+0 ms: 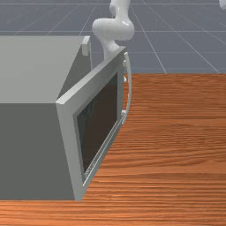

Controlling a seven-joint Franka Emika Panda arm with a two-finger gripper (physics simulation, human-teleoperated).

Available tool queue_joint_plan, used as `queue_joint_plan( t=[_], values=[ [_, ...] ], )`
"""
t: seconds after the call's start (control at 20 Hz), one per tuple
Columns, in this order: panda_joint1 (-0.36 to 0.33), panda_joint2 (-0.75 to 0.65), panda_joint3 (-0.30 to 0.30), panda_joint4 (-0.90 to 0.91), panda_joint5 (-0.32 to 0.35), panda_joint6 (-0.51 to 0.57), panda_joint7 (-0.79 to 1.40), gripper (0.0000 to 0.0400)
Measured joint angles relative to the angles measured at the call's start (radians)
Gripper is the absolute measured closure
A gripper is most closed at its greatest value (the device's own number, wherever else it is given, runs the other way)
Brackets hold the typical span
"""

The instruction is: Close the microwave

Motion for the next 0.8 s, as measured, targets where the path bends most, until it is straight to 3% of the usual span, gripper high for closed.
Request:
queue_joint_plan(
  t=[0.05,0.1,0.2,0.25,0.35,0.45,0.5,0.55,0.6,0.65,0.7,0.8],
  values=[
    [0.307,-0.003,-0.288,-0.216,0.062,0.013,-0.239,0.0],
    [0.501,-0.097,-0.503,-0.41,0.051,0.008,-0.372,0.0],
    [0.634,-0.307,-0.75,-0.678,0.004,0.019,-0.407,0.0],
    [0.596,-0.386,-0.751,-0.741,-0.018,0.008,-0.291,0.0],
    [0.372,-0.323,-0.616,-0.626,-0.062,-0.015,-0.092,0.0],
    [0.144,-0.112,-0.523,-0.48,-0.124,0.098,-0.101,0.0],
    [0.012,0.022,-0.447,-0.389,-0.182,0.166,-0.124,0.0],
    [-0.311,0.136,-0.197,-0.261,-0.277,0.394,-0.169,0.0],
    [-0.749,0.155,0.145,0.033,-0.264,0.193,-0.277,0.0],
    [-1.091,0.054,0.357,0.324,-0.202,0.116,-0.339,0.0],
    [-1.112,0.073,0.379,0.3,-0.163,0.155,-0.334,0.0],
    [-1.114,0.075,0.377,0.3,-0.163,0.155,-0.334,0.0]
  ],
)
